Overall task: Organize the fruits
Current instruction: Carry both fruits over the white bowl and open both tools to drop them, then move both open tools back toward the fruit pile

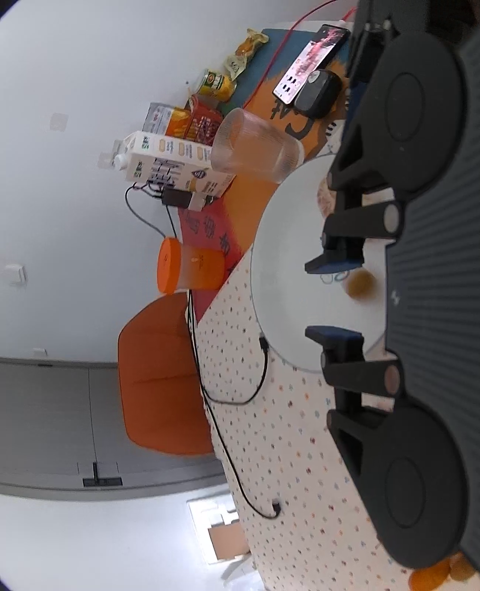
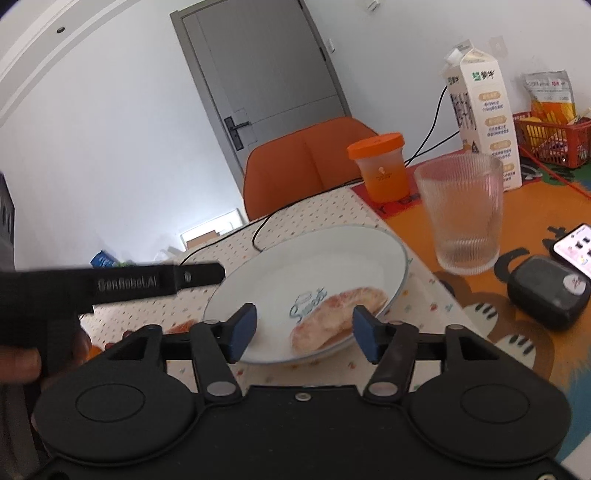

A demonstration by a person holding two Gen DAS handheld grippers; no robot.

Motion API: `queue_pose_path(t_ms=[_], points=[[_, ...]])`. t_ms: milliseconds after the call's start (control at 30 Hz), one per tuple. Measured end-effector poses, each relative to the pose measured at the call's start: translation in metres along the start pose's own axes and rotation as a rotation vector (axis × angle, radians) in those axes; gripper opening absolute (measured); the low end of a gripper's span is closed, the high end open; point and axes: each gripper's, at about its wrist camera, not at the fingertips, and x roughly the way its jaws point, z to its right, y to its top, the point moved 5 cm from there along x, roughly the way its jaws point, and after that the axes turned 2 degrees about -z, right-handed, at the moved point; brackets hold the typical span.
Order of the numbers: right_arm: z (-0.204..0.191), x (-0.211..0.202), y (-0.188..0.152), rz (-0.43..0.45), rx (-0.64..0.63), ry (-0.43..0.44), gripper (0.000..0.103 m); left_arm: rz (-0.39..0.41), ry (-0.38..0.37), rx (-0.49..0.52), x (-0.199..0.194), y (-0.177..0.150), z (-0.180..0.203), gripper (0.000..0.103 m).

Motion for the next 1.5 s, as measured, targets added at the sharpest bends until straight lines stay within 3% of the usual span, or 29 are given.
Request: queue_pose_path(t_ms=[100,167,267,333,433,833,1500], points=[[-0.006,0.0,-0.002,-0.006,0.001,0.011,0.062,0.001,0.01,-0.015,-0.01,-0.002,-0.009,0.035],[-0.01,-0.001,-0.002,0.0,-0.004,0.02,0.073,0.009,0.028,-0.014,-0.017,-0.004,-0.015,0.044],[-0.019,-0.005,-0.002,0.017,-0.025,0.024,0.085,0.023,0.055,-0.022,-0.029,-0.006,-0.026,0.06],[-0.024,-0.006,-0.001,0.022,-0.032,0.026,0.09,0.033,0.052,-0.032,-0.038,-0.007,-0.034,0.078],[-0.029,-0.007,-0.001,0.027,-0.029,0.019,0.101,0.055,0.061,-0.035,-0.052,-0.009,-0.045,0.09],[-0.052,-0.006,-0.006,0.013,-0.074,-0.031,0.103,0.047,0.125,-0.11,-0.081,-0.026,-0.088,0.096],[-0.105,0.002,-0.018,-0.018,-0.132,0.001,0.103,0.041,0.193,-0.177,-0.121,-0.058,-0.139,0.097]])
